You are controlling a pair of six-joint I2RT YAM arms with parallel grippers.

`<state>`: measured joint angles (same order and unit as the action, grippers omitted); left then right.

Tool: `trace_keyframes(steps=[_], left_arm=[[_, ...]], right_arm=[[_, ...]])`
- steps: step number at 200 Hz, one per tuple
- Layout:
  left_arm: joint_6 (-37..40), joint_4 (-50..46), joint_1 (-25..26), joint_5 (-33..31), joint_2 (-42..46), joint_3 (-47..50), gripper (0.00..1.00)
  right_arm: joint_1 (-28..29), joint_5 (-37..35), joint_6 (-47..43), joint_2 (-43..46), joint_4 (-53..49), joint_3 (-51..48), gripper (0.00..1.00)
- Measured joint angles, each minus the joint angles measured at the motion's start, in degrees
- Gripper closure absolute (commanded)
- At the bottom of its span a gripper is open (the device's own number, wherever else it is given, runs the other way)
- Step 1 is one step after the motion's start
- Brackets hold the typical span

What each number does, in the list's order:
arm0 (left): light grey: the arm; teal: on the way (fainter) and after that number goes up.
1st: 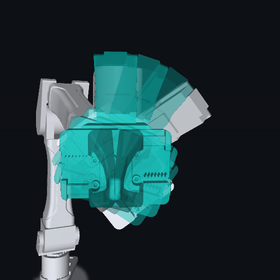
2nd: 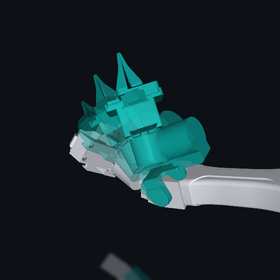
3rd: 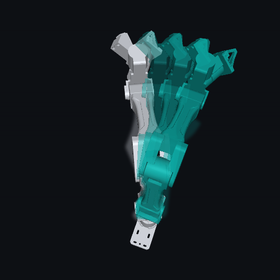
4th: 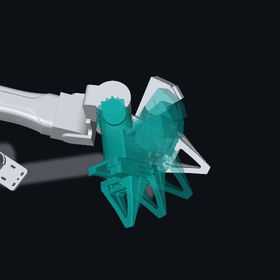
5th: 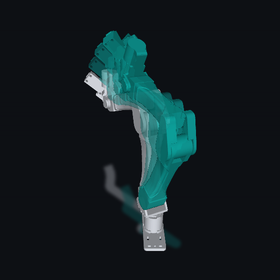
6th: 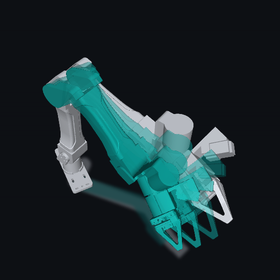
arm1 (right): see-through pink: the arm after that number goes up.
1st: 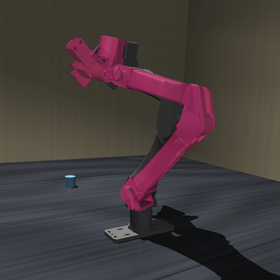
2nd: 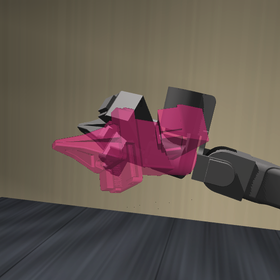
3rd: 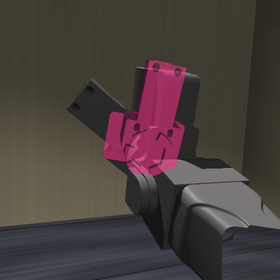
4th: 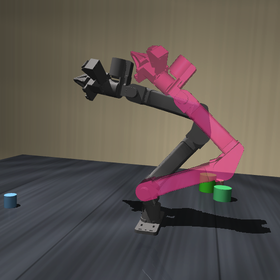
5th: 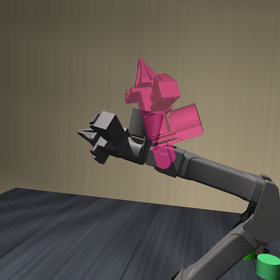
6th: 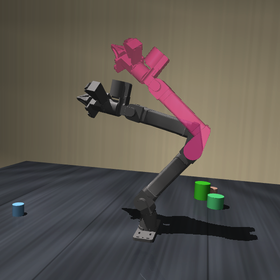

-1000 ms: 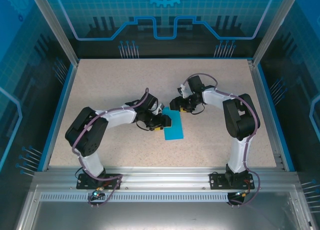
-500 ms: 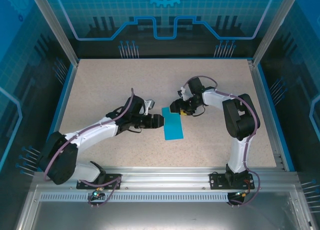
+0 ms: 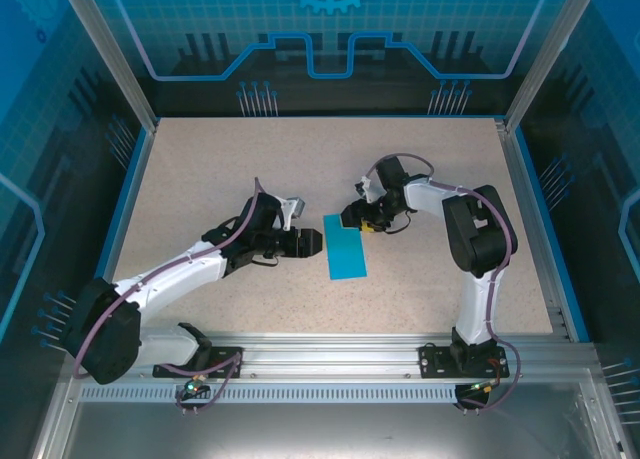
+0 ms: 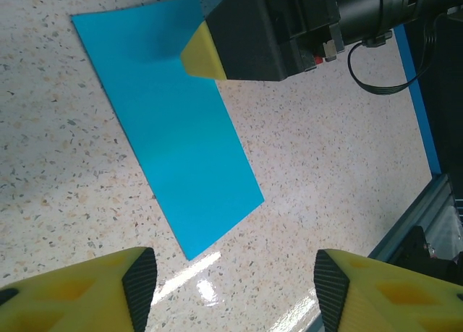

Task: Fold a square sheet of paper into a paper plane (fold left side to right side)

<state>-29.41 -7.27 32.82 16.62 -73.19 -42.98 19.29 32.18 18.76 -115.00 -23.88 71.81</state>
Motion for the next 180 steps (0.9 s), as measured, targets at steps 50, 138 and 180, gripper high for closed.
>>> trace_keyframes(steps=[50,138,180], left_arm=[[0.0,-0.4,0.0,-0.4,0.0,0.0,0.43],[2.6,-0.3,3.7,-1.0,-2.2,-0.8,0.41],[4.5,-0.4,10.9,-5.4,-5.7,-3.7,0.34]], right_arm=[[-1.1,2.0,-1.3,-1.0,-0.2,0.3,0.53],[-1.7,4.6,2.5,-0.1,0.6,-0.9,0.65],[-1.7,5.6,5.2,1.1,-1.6,-1.0,0.65]])
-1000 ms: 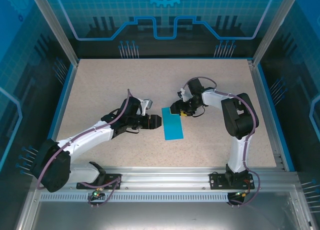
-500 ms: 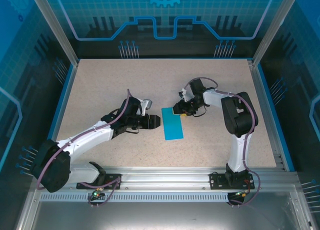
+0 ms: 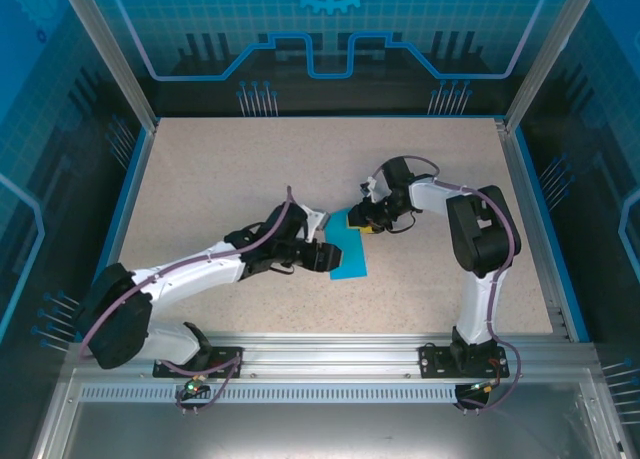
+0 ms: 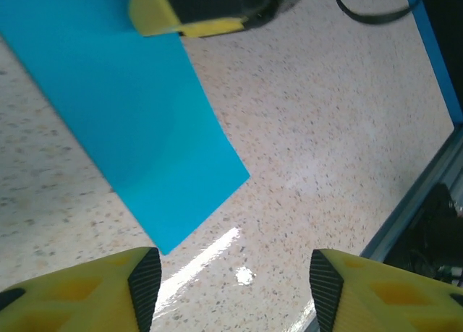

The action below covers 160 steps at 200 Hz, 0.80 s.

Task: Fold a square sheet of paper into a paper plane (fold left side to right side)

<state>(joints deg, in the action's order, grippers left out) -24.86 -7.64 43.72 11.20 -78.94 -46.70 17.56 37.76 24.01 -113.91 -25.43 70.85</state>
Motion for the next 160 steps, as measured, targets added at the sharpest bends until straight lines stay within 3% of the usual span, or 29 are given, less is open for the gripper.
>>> trace_keyframes(steps=[33,86,160], left_arm=[[1.3,-1.7,4.7,-4.2,-2.5,-2.5,0.3],[2.6,-5.4,7.9,-9.0,-6.5,-7.9,0.26],[4.1,-14.1,15.1,-17.6,-19.9,-21.1,0.24]], right_arm=[[0.0,0.0,1.1,1.3,-2.1,0.0,0.68],[0.0,0.3,2.7,1.6,-4.2,0.1,0.71],[0.0,2.9,5.7,3.1,-4.7,0.1,0.71]])
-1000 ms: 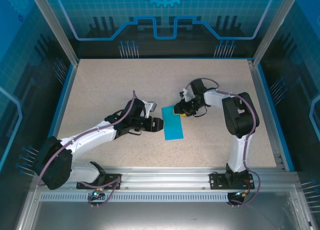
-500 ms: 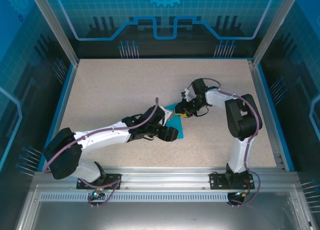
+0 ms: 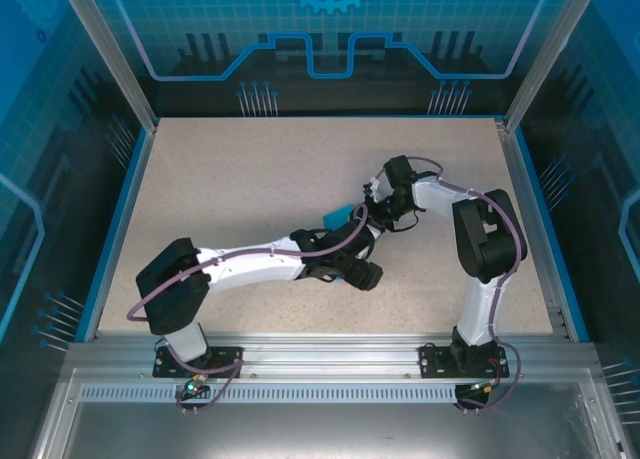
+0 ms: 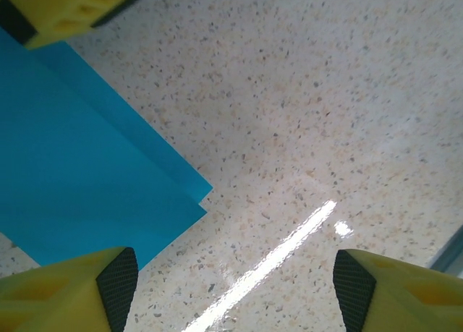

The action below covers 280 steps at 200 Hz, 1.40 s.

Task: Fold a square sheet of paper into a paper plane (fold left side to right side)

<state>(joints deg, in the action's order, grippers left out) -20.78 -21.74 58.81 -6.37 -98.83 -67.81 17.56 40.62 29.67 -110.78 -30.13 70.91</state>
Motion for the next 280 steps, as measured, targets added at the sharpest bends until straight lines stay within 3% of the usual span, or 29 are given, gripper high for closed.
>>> trace_keyframes(steps=[66,129,204,280], left_arm=[[0.0,-8.7,1.5,-9.3,-6.8,-7.1,0.26],[0.4,-12.6,2.5,-13.2,-12.2,-11.8,0.33],[1.8,-14.2,2.8,-15.2,-14.3,-13.5,0.71],[2.9,-14.2,2.9,-15.5,-13.8,-13.5,0.93]], right_arm=[[0.0,1.7,1.3,0.6,0.1,0.0,0.71],[0.0,1.9,1.7,0.6,0.1,0.0,0.71],[0.0,1.8,1.7,0.6,0.1,0.0,0.71],[0.0,1.3,0.9,0.6,-1.0,0.9,0.68]])
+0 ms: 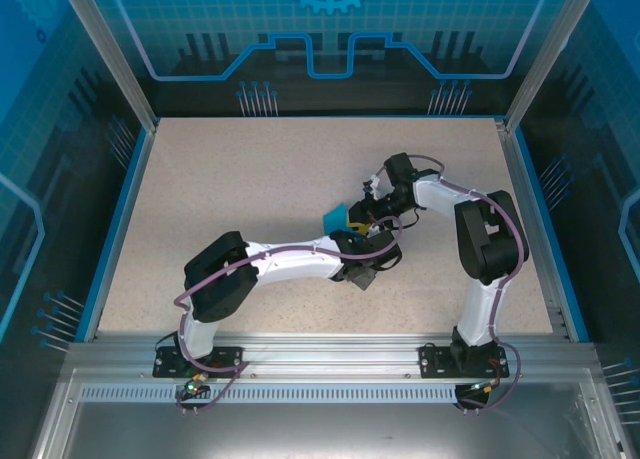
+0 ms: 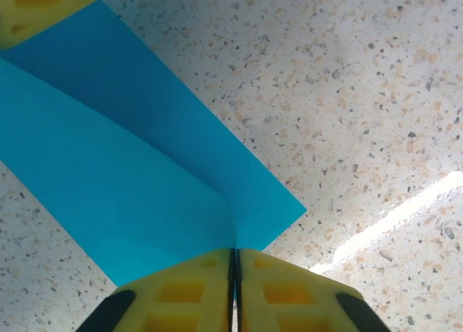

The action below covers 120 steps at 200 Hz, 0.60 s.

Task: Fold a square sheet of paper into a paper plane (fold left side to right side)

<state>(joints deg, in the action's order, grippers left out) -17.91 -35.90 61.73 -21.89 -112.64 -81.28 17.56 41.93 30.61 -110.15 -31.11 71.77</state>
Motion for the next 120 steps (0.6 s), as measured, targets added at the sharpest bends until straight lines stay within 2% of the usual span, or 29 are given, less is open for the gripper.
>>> trace_keyframes(steps=[8,42,74,107,113,120], left_arm=[[0.1,0.0,0.0,0.0,0.2,0.0,0.94],[0.1,0.0,0.0,0.0,1.3,0.2,0.97],[0.1,0.3,-0.2,0.9,2.7,1.6,0.97],[-0.1,1.9,-2.0,4.1,4.8,4.4,0.97],[-0.1,2.4,-2.6,5.0,5.4,5.2,0.97],[-0.1,2.8,-3.3,6.1,6.1,6.0,0.97]], right_arm=[[0.0,-0.2,-0.2,0.0,0.0,0.0,0.66],[-0.6,-2.3,-0.9,0.6,0.1,0.0,0.45],[-4.4,-4.1,-0.8,6.2,1.7,-1.0,0.33],[-10.5,-4.1,-1.1,15.5,5.9,-6.1,0.31],[-11.4,-4.1,-1.2,17.0,6.4,-7.3,0.32],[-12.3,-4.1,-1.5,18.5,6.8,-8.6,0.38]])
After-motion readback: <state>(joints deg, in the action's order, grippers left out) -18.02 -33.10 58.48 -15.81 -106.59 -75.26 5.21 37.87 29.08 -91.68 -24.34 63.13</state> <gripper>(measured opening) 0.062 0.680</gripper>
